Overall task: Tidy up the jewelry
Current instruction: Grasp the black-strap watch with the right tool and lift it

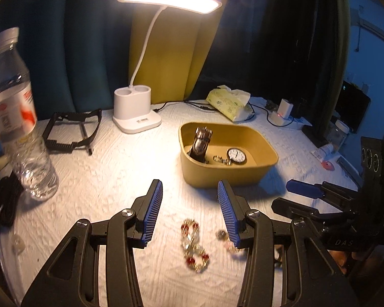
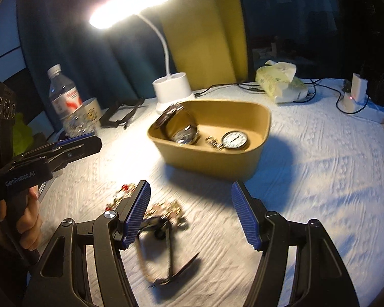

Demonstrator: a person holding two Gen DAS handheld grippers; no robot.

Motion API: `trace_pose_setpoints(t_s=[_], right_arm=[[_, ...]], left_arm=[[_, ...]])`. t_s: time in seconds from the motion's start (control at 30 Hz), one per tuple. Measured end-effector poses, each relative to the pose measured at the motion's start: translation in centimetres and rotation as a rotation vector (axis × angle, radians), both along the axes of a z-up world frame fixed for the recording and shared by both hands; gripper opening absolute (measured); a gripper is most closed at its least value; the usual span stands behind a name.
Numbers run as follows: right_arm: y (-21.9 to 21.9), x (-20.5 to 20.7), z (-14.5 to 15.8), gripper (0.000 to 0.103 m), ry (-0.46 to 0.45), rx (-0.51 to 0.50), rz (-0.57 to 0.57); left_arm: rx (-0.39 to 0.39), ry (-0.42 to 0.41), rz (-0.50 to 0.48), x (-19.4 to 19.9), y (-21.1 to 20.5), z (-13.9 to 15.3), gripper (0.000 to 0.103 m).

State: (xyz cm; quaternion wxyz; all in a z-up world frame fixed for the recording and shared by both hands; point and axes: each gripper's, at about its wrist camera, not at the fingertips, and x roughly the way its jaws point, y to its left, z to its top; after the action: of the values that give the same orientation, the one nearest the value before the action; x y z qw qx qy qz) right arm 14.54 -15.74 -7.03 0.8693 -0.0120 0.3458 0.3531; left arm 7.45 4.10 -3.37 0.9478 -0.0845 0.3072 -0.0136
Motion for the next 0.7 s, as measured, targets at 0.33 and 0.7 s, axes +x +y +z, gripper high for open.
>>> trace_pose_setpoints(t_s=[0.33,0.7], right_arm=[[2.4,-2.3,-2.6,0.066,0.053,-0.108,0.046],[3.3,-2.8,-2.9,0.037,0.031,-0.155,0.077]], left_arm=[[-0.015,0.025,0.02,-3.0,0.8,-2.0,0.048],[-0.038,0.03,0.029,-4.4,1.1,-3.0,0.048]])
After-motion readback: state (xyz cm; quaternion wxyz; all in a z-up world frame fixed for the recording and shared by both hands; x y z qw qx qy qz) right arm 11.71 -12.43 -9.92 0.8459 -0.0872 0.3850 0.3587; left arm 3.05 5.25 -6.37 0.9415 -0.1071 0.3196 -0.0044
